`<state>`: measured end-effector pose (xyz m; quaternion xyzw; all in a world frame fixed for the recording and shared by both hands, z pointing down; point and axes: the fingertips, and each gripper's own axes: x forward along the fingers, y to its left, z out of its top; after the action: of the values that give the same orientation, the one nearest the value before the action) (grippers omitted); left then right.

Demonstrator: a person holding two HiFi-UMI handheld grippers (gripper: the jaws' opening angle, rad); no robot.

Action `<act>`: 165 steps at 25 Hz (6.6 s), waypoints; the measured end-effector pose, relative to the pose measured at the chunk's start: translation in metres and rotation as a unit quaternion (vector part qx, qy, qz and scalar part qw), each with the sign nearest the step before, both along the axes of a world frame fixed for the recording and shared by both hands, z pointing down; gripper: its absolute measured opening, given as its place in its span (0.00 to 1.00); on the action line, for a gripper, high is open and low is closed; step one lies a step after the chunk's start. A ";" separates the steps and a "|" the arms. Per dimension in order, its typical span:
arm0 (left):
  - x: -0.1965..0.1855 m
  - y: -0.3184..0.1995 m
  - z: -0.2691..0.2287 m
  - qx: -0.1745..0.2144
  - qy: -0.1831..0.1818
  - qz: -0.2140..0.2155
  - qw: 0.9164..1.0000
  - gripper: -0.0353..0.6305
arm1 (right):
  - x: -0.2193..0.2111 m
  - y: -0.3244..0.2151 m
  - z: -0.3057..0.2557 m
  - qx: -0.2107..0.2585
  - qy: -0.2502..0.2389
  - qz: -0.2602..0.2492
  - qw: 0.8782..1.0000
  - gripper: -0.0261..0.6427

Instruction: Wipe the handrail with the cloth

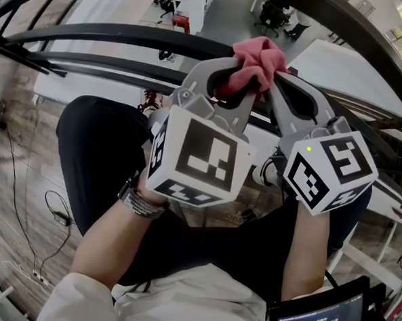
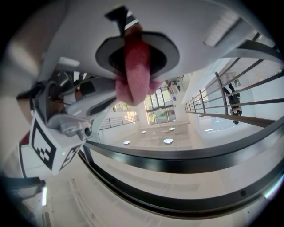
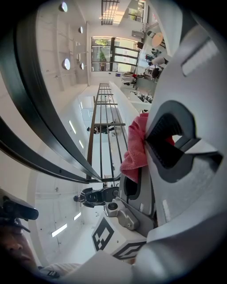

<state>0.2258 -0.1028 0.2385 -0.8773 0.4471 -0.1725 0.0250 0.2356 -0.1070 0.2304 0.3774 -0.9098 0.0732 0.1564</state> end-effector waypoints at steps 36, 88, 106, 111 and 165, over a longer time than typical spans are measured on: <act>0.024 -0.002 -0.007 0.017 -0.013 0.024 0.999 0.10 | 0.023 0.000 0.000 0.002 -0.012 0.014 1.000 0.04; 0.063 -0.005 -0.009 0.025 -0.011 0.059 0.998 0.10 | 0.062 -0.004 -0.001 0.007 -0.027 0.056 0.998 0.04; 0.078 -0.003 -0.010 0.029 -0.014 0.069 0.997 0.10 | 0.077 -0.002 -0.001 0.008 -0.034 0.067 0.997 0.04; 0.080 -0.004 -0.010 0.030 -0.014 0.072 0.997 0.10 | 0.080 -0.003 0.000 0.007 -0.035 0.071 0.997 0.04; 0.143 0.006 -0.006 0.038 -0.013 0.132 0.990 0.10 | 0.143 0.006 0.005 0.016 -0.047 0.128 0.990 0.04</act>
<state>0.3686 -0.0968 0.2323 -0.9248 0.3333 -0.1615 0.0869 0.3789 -0.1014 0.2349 0.4896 -0.8613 0.0960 0.0964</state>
